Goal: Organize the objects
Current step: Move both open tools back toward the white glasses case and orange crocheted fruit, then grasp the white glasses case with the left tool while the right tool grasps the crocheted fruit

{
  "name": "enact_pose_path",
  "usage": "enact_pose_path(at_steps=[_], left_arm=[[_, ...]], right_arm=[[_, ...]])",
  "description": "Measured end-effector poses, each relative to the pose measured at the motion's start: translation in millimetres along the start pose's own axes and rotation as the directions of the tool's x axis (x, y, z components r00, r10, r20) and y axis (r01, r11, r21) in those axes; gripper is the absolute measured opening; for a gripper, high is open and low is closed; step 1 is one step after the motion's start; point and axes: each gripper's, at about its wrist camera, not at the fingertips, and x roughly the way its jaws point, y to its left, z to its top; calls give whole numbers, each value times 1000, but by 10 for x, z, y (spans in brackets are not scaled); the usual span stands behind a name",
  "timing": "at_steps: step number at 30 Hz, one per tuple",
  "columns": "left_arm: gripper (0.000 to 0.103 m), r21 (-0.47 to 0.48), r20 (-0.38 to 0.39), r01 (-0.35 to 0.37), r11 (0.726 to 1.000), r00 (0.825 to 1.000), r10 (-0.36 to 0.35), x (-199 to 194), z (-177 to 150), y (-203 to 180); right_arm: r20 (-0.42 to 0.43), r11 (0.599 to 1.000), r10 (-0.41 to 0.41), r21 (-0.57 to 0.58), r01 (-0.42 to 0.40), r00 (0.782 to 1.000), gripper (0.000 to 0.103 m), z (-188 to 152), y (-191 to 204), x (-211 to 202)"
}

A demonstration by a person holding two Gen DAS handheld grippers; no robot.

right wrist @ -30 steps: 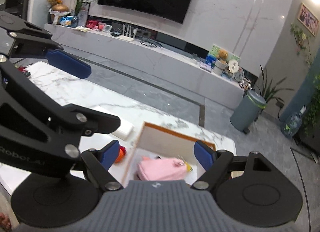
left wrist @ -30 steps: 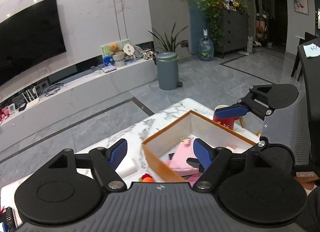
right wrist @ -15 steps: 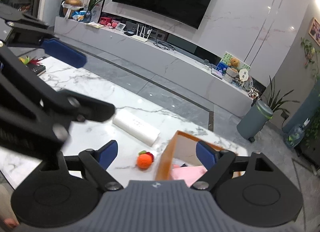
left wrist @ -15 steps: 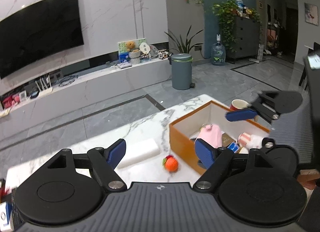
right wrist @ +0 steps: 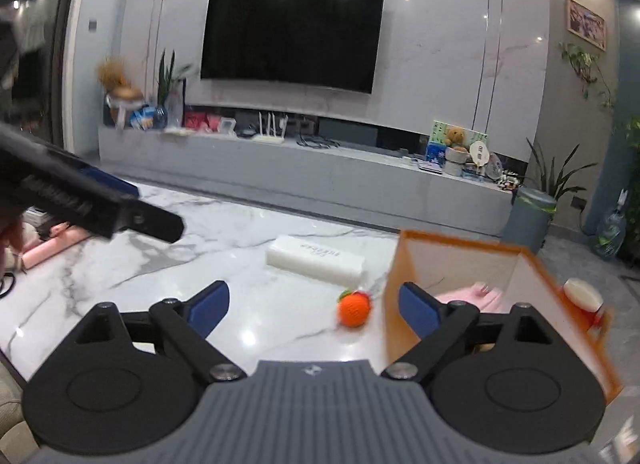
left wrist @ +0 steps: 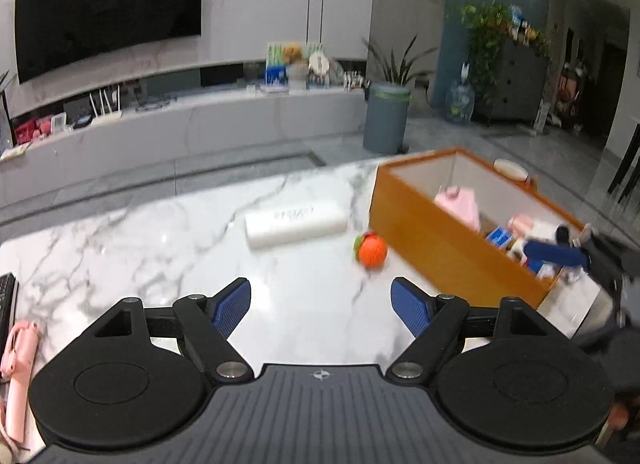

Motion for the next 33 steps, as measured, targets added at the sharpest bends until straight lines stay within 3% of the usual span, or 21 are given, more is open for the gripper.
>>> enact_pose_path(at_steps=[4, 8, 11, 16, 18, 23, 26, 33], left_arm=[[93, -20, -15, 16, 1000, 1000, -16, 115, -65, 38], [93, 119, -36, -10, 993, 999, 15, 414, -37, -37], [93, 244, -2, -22, 969, 1000, 23, 600, -47, -54], [93, 233, -59, 39, 972, 998, -26, 1033, 17, 218], [93, 274, -71, 47, 960, 997, -28, 1194, 86, 273], [93, 450, -109, 109, 886, 992, -67, 1600, 329, 280], [93, 532, -147, 155, 833, 985, -89, 1875, 472, 227], [93, 635, -239, 227, 739, 967, -91, 2554, 671, 53]], right_arm=[[-5, 999, 1, 47, -1, 1000, 92, -475, 42, 21], [-72, 993, -1, 117, 10, 997, 92, -819, 26, 87], [-75, 998, -12, 67, 17, 997, 92, -797, 93, 238], [-56, 990, -100, 92, 104, 993, 92, -703, 98, 551], [-58, 983, -142, 109, 147, 988, 92, -660, 110, 660], [-127, 956, -209, 183, 230, 970, 92, -568, 87, 1061], [-167, 950, -235, 170, 263, 957, 89, -501, 71, 1350], [-218, 941, -291, 114, 320, 932, 76, -335, -33, 2006]])
